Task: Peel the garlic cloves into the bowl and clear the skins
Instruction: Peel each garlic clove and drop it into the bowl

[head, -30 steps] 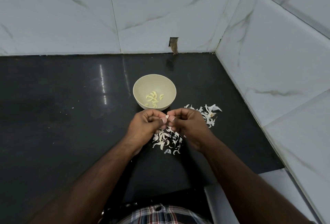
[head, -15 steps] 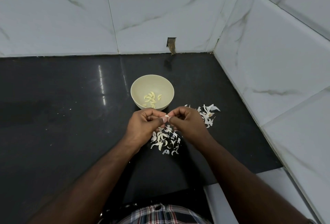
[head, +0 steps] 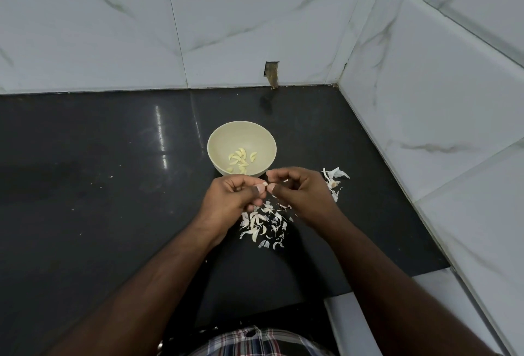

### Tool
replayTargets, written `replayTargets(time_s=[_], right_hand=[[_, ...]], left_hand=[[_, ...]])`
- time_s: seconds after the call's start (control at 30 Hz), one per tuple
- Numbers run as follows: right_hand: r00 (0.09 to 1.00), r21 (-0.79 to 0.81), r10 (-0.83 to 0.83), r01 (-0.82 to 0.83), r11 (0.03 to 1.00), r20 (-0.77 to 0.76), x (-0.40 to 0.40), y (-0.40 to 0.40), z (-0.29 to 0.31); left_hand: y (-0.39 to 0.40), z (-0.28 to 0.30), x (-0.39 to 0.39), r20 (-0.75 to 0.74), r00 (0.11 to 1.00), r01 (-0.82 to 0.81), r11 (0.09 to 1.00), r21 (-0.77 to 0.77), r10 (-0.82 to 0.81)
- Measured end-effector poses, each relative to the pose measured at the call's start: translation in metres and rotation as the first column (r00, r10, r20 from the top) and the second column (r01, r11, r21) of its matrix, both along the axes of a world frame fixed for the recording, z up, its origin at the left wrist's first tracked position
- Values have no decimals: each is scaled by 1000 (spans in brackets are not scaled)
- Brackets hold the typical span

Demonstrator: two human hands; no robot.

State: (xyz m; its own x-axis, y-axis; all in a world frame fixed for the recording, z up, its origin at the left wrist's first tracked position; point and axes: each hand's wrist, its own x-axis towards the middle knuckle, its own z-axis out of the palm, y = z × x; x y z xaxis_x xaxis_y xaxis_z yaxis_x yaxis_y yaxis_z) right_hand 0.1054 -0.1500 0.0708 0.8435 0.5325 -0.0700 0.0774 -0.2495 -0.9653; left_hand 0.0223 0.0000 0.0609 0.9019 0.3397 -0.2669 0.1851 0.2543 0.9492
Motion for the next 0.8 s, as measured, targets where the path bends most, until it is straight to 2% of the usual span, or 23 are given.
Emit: replayTargets(time_s=[0.17, 0.27, 0.33, 0.53, 0.8], right_hand=[[991, 100, 93, -84, 991, -92, -3, -3, -2], [978, 204, 64, -22, 979, -199, -6, -4, 1], [972, 213, 44, 7, 977, -233, -6, -3, 2], [992, 146, 46, -29, 989, -115, -9, 0, 4], [993, 248, 38, -9, 969, -115, -17, 2, 6]], left_hand=[[2, 1, -3, -82, 991, 94, 982, -167, -109], [4, 0, -3, -114, 990, 73, 994, -76, -81], [4, -1, -3, -100, 994, 42, 999, -6, -43], [2, 2, -3, -33, 999, 32, 996, -80, -35], [2, 7, -3, -29, 999, 14, 981, -192, -20]])
